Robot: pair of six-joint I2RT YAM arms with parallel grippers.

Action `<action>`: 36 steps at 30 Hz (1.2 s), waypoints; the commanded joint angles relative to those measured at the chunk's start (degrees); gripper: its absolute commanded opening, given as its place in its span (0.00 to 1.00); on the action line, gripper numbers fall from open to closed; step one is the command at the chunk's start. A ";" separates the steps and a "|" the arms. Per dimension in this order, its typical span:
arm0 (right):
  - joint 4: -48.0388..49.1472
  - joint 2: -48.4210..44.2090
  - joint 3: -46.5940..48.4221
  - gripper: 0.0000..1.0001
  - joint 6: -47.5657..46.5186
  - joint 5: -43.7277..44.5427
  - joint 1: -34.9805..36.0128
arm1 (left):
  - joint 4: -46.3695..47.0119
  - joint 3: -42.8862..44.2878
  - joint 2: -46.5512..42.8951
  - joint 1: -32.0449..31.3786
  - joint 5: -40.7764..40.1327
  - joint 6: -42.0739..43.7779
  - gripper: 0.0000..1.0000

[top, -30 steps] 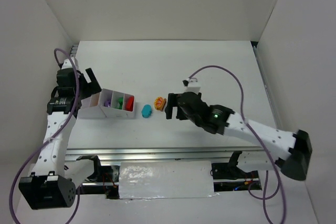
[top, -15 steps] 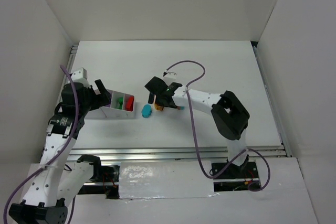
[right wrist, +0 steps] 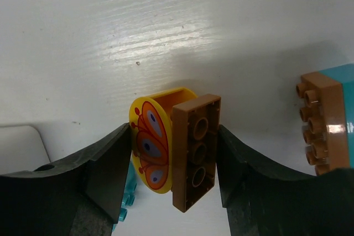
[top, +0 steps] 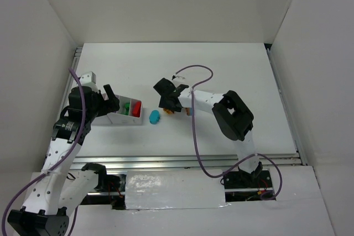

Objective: Sort the legos into containers by color

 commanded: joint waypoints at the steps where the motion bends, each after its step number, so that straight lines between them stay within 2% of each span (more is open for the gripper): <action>1: 2.83 -0.95 -4.17 0.54 0.07 -2.57 -0.05 | 1.11 0.81 -0.60 -0.23 0.87 0.80 1.00; 4: 3.89 -2.72 -5.24 0.42 -0.28 -2.05 -0.05 | 1.12 0.81 -0.08 -0.23 1.75 0.88 0.99; 8: 5.38 -5.00 -7.42 0.00 -1.59 -2.31 -0.05 | 1.38 0.72 0.19 -0.31 2.80 1.06 1.00; 12: 11.08 -12.53 -13.14 0.00 -2.91 -3.54 0.12 | 2.87 0.37 0.80 -0.31 8.68 1.50 0.99; 16: 16.80 -23.00 -20.78 0.00 -4.93 -5.29 0.39 | 4.10 0.46 2.21 -0.31 18.25 0.45 1.00; 17: 17.86 -25.20 -23.84 0.00 -6.16 -6.34 0.56 | 4.89 -0.41 2.38 -0.23 24.02 -0.16 0.99; 19: 21.02 -31.88 -27.98 0.00 -7.57 -8.19 1.09 | 8.13 -2.78 2.03 -0.23 29.58 -3.84 0.99; 20: 22.25 -33.99 -29.22 0.00 -8.97 -10.55 1.18 | 10.06 -3.93 1.68 -0.31 35.96 -7.34 1.00; 23: 28.82 -44.34 -34.32 0.00 -10.82 -15.99 1.62 | 19.29 -8.24 -0.86 -0.58 45.13 -15.42 1.00; 24: 29.99 -46.29 -35.64 0.00 -11.17 -17.50 1.62 | 24.18 -9.03 -1.22 -0.67 47.17 -17.20 0.99; 26: 34.28 -51.64 -38.72 0.00 -11.61 -21.36 1.97 | 28.17 -10.96 -2.53 -1.36 50.86 -21.15 0.99; 30: 40.98 -58.52 -42.85 0.00 -17.48 -26.22 5.21 | 29.33 -9.83 -2.19 -2.16 50.44 -24.15 0.99; 34: 38.27 -58.36 -40.40 0.00 -23.73 -22.71 11.45 | 34.14 -9.21 -0.08 -3.30 53.16 -30.11 0.99; 36: 38.43 -57.83 -39.96 0.00 -24.97 -23.05 12.34 | 34.78 -8.86 0.19 -4.26 52.21 -31.63 0.99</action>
